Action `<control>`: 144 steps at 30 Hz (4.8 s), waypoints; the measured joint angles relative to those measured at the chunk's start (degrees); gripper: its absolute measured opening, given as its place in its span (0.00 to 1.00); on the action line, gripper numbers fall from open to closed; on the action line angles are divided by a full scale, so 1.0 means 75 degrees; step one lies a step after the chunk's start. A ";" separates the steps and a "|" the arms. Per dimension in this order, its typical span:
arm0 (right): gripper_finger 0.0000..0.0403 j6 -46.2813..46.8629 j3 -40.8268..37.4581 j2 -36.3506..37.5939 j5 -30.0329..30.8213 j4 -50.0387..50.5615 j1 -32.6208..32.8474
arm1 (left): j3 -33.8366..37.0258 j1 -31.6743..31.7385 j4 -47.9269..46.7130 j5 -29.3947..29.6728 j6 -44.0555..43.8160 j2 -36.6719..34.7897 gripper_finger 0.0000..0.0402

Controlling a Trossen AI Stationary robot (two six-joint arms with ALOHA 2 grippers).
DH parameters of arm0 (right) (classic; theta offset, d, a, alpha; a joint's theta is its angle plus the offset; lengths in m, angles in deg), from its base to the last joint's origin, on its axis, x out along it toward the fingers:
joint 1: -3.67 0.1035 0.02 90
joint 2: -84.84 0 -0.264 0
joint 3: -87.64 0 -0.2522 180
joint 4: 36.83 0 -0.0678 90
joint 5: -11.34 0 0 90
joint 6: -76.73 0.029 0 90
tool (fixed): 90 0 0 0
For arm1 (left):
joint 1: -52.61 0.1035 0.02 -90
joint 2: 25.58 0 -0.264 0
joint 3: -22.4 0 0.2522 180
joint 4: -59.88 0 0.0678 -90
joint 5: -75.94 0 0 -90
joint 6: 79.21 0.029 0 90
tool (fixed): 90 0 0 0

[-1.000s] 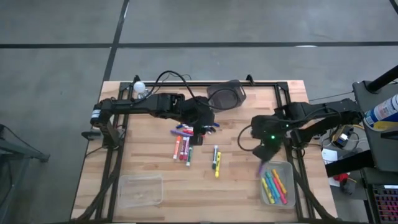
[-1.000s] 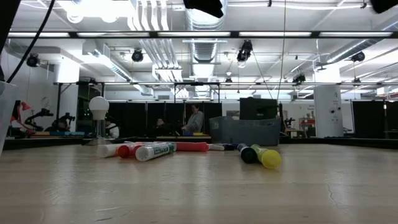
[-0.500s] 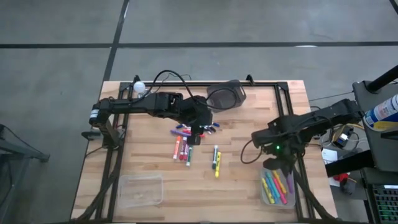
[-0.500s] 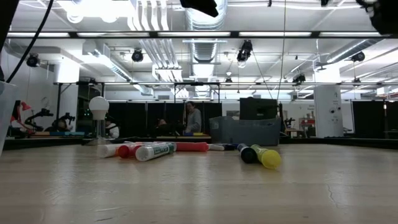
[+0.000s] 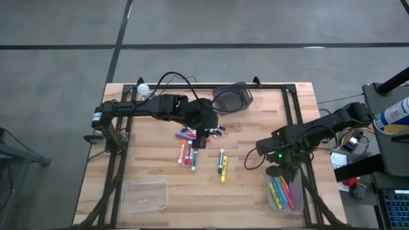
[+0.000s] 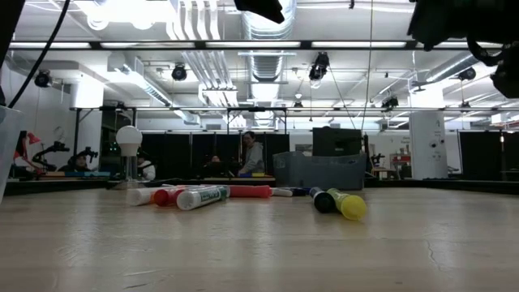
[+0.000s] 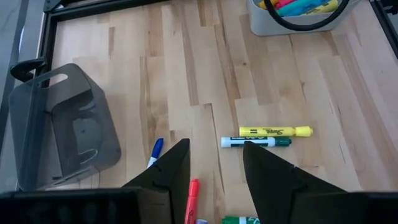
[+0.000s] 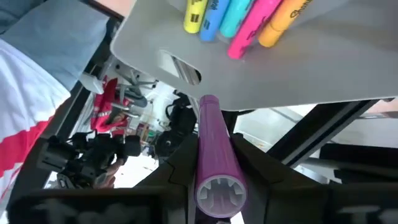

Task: Pick & Place Markers
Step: Put the bottom purple highlighter pen into the gray bin, then put the purple highlighter pen into the gray bin

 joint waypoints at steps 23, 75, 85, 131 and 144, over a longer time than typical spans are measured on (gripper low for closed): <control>0.44 0.0178 0.0167 0.0070 0.0482 -0.0589 -0.0104 | 0.0000 0.0000 -0.0519 -0.0061 -0.0008 0.0000 0.35; 0.44 -0.0786 0.3376 0.0070 0.5447 -0.0709 -0.1140 | 0.6024 0.1158 0.1470 0.0233 0.1463 0.0009 0.35; 0.44 -0.0817 0.3370 0.0070 0.5645 -0.0735 -0.1164 | 0.6446 0.1422 0.2145 0.0190 0.1681 0.0009 0.33; 0.45 -0.2310 0.3366 0.0114 0.8223 -0.4451 -0.1184 | 0.1842 0.1880 0.1945 -0.3745 -0.2392 -0.1372 0.09; 0.62 -0.2876 0.3365 0.0117 0.9401 -0.6128 -0.1541 | 0.1851 0.1817 0.2734 -0.4089 -0.3489 -0.1361 0.09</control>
